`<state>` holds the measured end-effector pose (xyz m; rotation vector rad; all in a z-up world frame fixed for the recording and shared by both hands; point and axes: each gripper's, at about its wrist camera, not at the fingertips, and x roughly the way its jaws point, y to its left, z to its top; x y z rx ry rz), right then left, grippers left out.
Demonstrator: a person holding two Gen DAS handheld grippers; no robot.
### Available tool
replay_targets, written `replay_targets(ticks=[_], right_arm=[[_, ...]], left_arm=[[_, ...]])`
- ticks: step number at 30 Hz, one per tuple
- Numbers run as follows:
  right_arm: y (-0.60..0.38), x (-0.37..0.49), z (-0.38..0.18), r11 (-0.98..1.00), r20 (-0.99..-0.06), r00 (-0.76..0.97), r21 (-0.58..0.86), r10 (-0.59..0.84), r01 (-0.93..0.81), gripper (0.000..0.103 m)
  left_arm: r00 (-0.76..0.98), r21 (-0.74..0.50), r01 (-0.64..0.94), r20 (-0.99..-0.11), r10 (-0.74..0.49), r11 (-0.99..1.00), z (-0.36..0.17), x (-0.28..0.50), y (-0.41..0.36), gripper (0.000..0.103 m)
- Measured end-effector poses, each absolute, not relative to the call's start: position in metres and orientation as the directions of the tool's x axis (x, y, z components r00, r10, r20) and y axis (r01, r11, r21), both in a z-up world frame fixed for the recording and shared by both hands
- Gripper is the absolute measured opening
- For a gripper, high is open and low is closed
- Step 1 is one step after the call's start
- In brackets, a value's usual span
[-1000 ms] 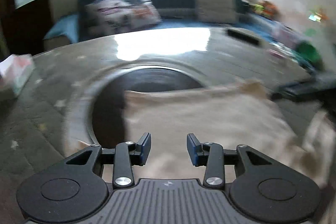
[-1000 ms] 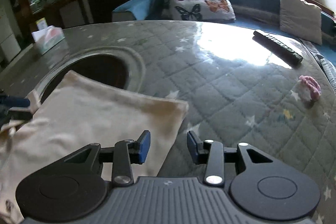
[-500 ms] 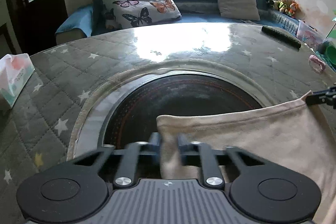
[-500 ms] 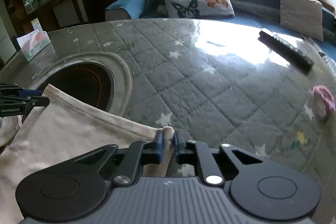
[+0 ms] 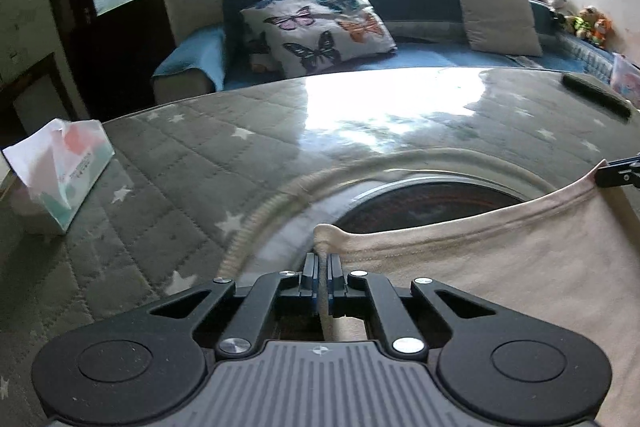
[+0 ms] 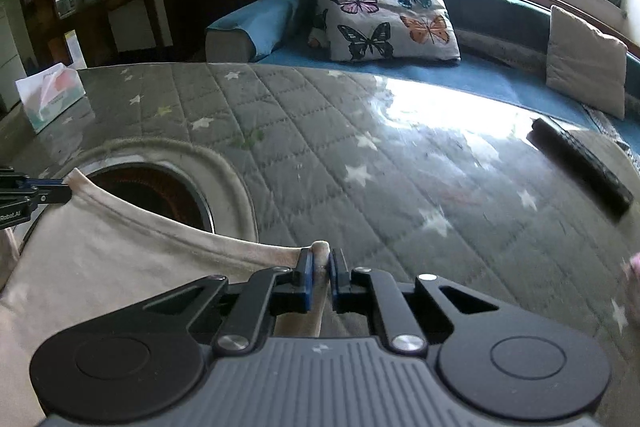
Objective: Fold clothes
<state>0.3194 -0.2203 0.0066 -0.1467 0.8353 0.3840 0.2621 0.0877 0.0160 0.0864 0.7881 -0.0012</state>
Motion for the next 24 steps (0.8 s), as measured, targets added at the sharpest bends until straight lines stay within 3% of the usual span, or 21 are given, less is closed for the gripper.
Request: replay_targets(ticks=[7,8,10,15,18,20,22,24], right_arm=[[-0.218,0.316,0.019,0.915,-0.742,0.614,-0.002,0.268,-0.403,0.01],[-0.219,0.312,0.023,0.913,-0.741,0.616,-0.008,0.268,-0.407,0.011],[-0.221,0.301,0.032,0.909,-0.737,0.62,-0.02,0.268,-0.417,0.011],[-0.23,0.262,0.052,0.894,-0.731,0.624,-0.044,0.276,-0.447,0.012],[-0.236,0.238,0.054,0.886,-0.739,0.615,-0.052,0.276,-0.46,0.012],[-0.24,0.221,0.052,0.88,-0.749,0.6,-0.05,0.28,-0.473,0.017],[-0.241,0.207,0.049,0.87,-0.757,0.589,-0.055,0.283,-0.489,0.028],[-0.241,0.192,0.043,0.858,-0.766,0.573,-0.054,0.292,-0.51,0.028]], left_arm=[[0.706,0.077,0.027,-0.708,0.035,0.997,0.021,0.257,0.087,0.01],[0.708,0.078,0.026,-0.706,0.037,0.997,0.024,0.254,0.086,0.014],[0.716,0.065,0.031,-0.697,0.024,0.997,0.032,0.245,0.083,0.032],[0.732,0.041,0.104,-0.679,-0.049,0.994,0.047,0.208,0.061,0.05],[0.722,0.018,0.168,-0.683,-0.11,0.986,0.048,0.184,0.041,0.052],[0.707,-0.006,0.219,-0.688,-0.163,0.976,0.047,0.168,0.025,0.052],[0.692,-0.02,0.263,-0.693,-0.203,0.965,0.044,0.154,0.009,0.052],[0.675,-0.039,0.308,-0.695,-0.247,0.951,0.042,0.142,-0.009,0.052]])
